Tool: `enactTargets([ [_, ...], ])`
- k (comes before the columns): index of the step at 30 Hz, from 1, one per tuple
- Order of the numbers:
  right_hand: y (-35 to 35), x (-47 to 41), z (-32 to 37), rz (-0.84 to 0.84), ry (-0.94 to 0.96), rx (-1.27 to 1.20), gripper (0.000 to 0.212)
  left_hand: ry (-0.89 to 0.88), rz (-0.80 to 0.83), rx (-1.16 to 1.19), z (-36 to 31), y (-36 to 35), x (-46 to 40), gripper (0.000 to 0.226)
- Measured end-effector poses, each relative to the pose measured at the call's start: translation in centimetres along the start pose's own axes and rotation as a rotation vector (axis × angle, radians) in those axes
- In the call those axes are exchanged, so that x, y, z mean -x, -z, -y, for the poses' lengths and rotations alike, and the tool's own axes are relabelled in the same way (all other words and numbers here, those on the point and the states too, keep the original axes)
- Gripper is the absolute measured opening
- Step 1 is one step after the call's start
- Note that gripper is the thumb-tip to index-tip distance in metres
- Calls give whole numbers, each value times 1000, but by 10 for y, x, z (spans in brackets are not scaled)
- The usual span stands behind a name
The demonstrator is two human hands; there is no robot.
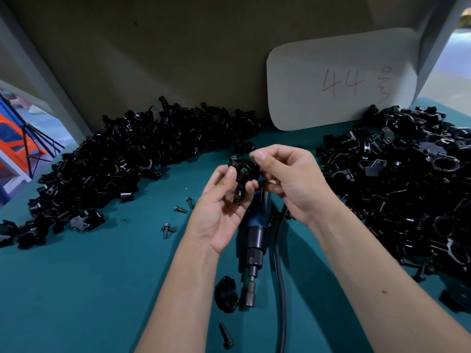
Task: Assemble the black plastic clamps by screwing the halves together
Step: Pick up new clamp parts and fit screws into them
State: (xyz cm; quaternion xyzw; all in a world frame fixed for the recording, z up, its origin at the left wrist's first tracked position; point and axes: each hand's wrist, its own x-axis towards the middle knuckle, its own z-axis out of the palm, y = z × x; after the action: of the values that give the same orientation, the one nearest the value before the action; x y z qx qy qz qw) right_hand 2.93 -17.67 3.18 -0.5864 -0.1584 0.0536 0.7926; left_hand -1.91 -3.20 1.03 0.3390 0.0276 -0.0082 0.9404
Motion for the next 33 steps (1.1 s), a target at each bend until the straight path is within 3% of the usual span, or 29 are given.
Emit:
enactTargets([
  [4, 2, 0, -1, -22, 2, 4, 22, -3, -6, 9, 2, -1, -1, 8],
  [9, 7, 0, -2, 88, -18, 33, 15, -32, 16, -44, -4, 3, -2, 12],
  [13, 4, 0, -2, 33, 7, 116, 8, -28, 26, -46, -6, 5, -1, 10],
  [17, 4, 0, -4, -32, 25, 90, 19, -28, 19, -99, -3, 4, -1, 11],
  [20, 2, 1, -4, 12, 12, 81, 6, -61, 12, -135, -2, 3, -1, 10],
  [24, 0, 0, -5, -74, 0, 96, 23, -59, 38, -181, -1, 5, 0, 6],
  [28, 3, 1, -7, -21, -3, 27, 10, -93, 61, -224, 1, 3, 0, 8],
  [33, 1, -1, -9, -92, 52, 104, 25, -109, 68, -239, 6, 2, 0, 5],
])
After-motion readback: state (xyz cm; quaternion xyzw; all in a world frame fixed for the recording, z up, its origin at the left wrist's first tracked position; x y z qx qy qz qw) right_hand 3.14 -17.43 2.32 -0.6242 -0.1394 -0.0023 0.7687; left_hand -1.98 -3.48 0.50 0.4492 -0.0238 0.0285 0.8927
